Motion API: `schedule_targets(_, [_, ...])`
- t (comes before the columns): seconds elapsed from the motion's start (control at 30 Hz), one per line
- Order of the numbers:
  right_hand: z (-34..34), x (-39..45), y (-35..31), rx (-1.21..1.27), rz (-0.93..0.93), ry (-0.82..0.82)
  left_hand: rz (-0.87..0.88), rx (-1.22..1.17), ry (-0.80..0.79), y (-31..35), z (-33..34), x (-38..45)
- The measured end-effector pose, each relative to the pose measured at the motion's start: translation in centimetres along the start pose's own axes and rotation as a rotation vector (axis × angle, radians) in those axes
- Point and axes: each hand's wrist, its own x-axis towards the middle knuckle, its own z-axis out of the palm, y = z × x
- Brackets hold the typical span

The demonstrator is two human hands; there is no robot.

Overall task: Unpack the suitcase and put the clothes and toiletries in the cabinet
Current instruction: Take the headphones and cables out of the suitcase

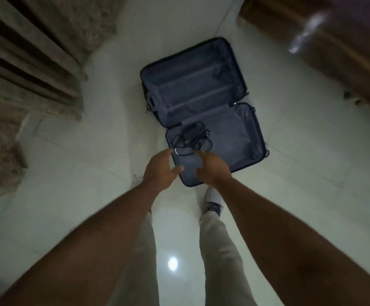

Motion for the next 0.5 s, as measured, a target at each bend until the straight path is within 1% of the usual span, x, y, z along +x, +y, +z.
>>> schedule_targets(0.13, [3.3,12.0,4.6,-0.302,-0.112,-0.068,-0.038,-0.032,0.074,-4.1,5.4,10.6])
schedule_targets(0.27, [6.5,22.2,9.0,-0.581,-0.185,-0.031,-0.091,0.025,0.155,-9.2,11.2,18.8])
schedule_targets(0.33, [8.2,26.5,10.4,-0.684,-0.196,-0.035,-0.109,0.064,0.137,-11.3,13.7,21.5])
schedule_targets(0.4, [9.8,30.0,10.9,-0.774,-0.258,-0.061,-0.125,0.073,0.098,-12.8,15.8,23.1])
schedule_targets(0.5, [11.6,33.2,11.0,-0.832,-0.325,-0.066,-0.108,0.047,0.105,-14.1,17.9,24.2])
